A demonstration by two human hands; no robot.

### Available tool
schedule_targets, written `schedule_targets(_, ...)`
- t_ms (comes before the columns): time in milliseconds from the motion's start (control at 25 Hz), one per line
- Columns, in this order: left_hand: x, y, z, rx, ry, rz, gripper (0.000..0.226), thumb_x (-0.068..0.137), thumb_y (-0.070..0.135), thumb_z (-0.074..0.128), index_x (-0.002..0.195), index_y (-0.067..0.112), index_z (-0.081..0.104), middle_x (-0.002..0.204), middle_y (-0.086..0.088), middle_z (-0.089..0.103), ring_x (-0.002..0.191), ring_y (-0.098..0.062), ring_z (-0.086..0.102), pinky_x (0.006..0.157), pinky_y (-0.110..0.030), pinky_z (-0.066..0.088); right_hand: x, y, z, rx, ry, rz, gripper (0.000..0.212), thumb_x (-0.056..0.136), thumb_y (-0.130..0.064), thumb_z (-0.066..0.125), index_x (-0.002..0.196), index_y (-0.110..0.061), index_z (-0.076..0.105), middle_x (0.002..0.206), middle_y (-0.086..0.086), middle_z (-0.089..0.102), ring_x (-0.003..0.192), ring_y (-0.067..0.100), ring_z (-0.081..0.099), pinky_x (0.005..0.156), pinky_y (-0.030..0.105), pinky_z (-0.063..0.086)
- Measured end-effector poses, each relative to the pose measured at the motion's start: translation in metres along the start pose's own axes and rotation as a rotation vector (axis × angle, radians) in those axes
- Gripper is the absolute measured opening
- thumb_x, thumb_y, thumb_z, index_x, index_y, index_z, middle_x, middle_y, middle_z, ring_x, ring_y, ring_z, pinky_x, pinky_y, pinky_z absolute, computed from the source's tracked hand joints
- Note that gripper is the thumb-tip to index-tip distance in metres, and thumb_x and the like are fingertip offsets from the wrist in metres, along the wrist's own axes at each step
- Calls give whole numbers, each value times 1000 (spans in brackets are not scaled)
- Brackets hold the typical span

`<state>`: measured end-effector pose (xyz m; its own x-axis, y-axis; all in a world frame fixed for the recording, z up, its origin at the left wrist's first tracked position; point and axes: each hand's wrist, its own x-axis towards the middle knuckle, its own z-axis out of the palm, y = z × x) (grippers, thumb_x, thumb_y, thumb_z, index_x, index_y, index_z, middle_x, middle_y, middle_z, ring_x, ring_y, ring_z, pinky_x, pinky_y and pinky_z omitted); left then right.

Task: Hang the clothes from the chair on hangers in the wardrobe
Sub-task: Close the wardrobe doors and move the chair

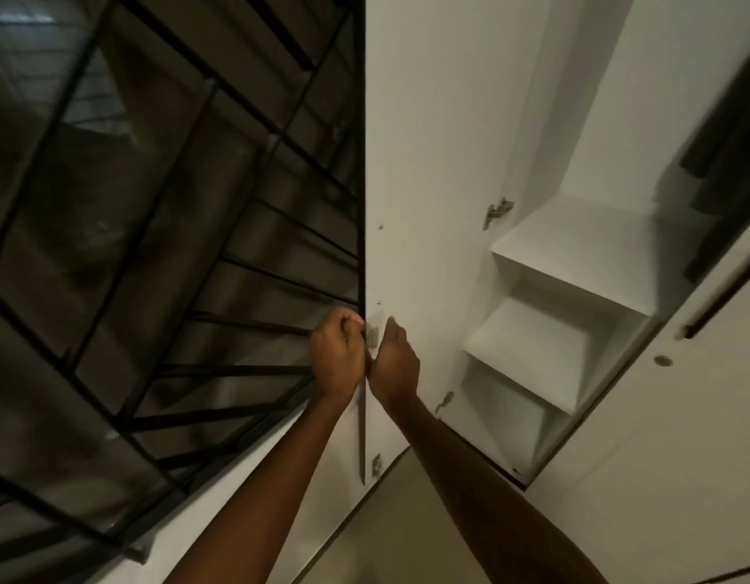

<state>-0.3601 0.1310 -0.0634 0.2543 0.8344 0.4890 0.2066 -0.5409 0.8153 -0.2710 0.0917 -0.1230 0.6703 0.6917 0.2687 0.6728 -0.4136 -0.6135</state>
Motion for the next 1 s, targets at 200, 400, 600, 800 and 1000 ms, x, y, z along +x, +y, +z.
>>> schedule_targets(200,36,-13,-23,29,-164,-196,31,108,36,41,99,21,66,89,6,65,80,-3,61,75,-20,49,28,-33,5,-100,13,116,82,102,-55,51,158,-1,24,159,17,40,132,34,57,106,40,48)
schedule_targets(400,64,4,-9,13,-345,-191,56,109,46,30,80,14,64,77,1,64,70,-5,60,67,-24,45,53,-31,9,-171,21,178,58,103,-44,55,139,2,49,126,15,68,106,30,71,90,37,57)
schedule_targets(600,95,-9,20,-351,-451,-512,72,97,73,28,138,23,59,132,-2,65,119,-20,63,107,-43,49,61,-27,17,-230,-6,151,66,99,-50,58,136,4,53,120,14,69,98,27,73,84,35,60)
schedule_targets(800,103,-20,29,-392,-490,-534,76,97,73,28,146,21,52,139,-3,62,128,-23,59,111,-44,47,70,-30,20,-240,-37,159,66,100,-50,56,138,4,53,126,19,66,102,27,72,86,33,60)
schedule_targets(1000,89,-21,30,-408,-495,-437,56,102,62,38,132,23,65,119,6,71,113,-15,67,103,-39,52,47,-29,12,-78,23,209,85,104,-46,53,156,11,17,140,22,60,111,31,71,94,37,59)
